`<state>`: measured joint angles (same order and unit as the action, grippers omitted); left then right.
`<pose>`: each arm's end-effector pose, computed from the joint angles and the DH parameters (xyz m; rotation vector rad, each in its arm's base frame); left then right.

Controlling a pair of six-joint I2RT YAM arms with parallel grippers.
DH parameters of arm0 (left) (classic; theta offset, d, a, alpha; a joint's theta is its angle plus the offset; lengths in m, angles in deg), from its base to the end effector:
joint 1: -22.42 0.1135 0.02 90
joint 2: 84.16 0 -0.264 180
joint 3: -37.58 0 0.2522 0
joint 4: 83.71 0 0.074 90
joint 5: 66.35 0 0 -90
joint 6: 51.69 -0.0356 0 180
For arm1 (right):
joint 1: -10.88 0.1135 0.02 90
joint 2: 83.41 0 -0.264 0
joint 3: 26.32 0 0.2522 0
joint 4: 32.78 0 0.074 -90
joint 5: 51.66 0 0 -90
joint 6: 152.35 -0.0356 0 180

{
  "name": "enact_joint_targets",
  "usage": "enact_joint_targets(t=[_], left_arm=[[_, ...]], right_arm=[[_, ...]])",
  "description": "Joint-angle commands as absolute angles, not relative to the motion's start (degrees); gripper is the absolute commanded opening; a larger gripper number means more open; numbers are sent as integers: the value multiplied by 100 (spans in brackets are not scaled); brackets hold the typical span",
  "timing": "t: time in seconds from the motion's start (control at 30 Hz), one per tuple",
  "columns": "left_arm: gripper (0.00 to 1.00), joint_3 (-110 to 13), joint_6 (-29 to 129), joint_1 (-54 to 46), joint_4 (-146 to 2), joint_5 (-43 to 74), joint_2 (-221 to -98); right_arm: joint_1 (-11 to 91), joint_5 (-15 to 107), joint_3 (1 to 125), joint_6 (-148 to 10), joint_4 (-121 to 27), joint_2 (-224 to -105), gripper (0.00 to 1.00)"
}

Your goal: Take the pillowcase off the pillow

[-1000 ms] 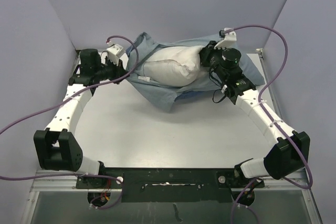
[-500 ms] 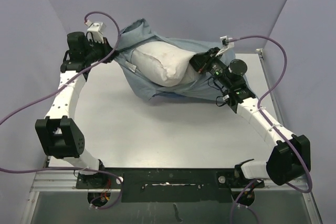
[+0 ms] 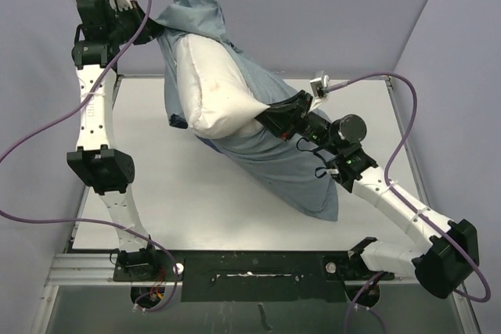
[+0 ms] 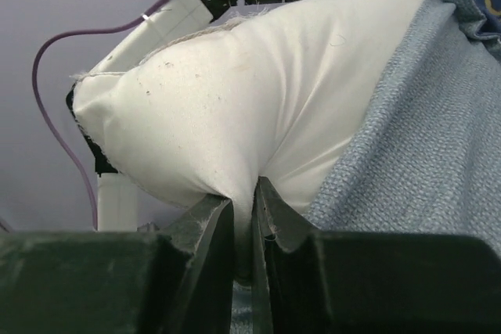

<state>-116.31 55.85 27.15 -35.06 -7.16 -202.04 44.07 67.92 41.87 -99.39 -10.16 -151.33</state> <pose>0.4495 0.0189 0.4722 0.0411 1.8043 -0.6400 0.2160 0.1623 0.4002 -0.4554 1.2663 1.3543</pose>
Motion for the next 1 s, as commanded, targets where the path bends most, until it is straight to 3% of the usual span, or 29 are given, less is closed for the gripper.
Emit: enact_joint_targets(t=[0.0, 0.33, 0.47, 0.6, 0.63, 0.67, 0.73, 0.77, 0.97], left_arm=[[0, -11624, 5629, 2898, -3894, 216, -20308], [0, -10782, 5526, 2813, -3955, -69, -20053], [0, -11417, 5916, 2751, -3574, -608, -20341], [0, -12640, 6133, 2602, -3318, -792, -20645], [10, -12672, 6134, 2557, -3397, -839, -20588], [33, -12692, 6123, 2518, -3441, -952, -20533], [91, -12759, 5910, 2449, -3311, -1272, -20449], [97, -12761, 5777, 2437, -3178, -1467, -20400], [98, -11153, 5501, 3044, -3279, -2063, -19489]], right_arm=[[5037, 7563, 4101, -9504, -834, -14450, 0], [5537, 7319, 3215, -8872, -1834, -13428, 0], [5530, 6806, 3360, -8629, -1972, -13617, 0], [5533, 6431, 4329, -8394, -1731, -14590, 0], [5537, 6395, 4768, -8377, -1603, -14890, 0], [5531, 6346, 5149, -8370, -1488, -15179, 0], [5528, 6114, 5816, -8327, -1319, -15678, 0], [5525, 5939, 6112, -8258, -1256, -15932, 0], [5225, 3604, 7014, -7611, -1378, -16484, 0]])
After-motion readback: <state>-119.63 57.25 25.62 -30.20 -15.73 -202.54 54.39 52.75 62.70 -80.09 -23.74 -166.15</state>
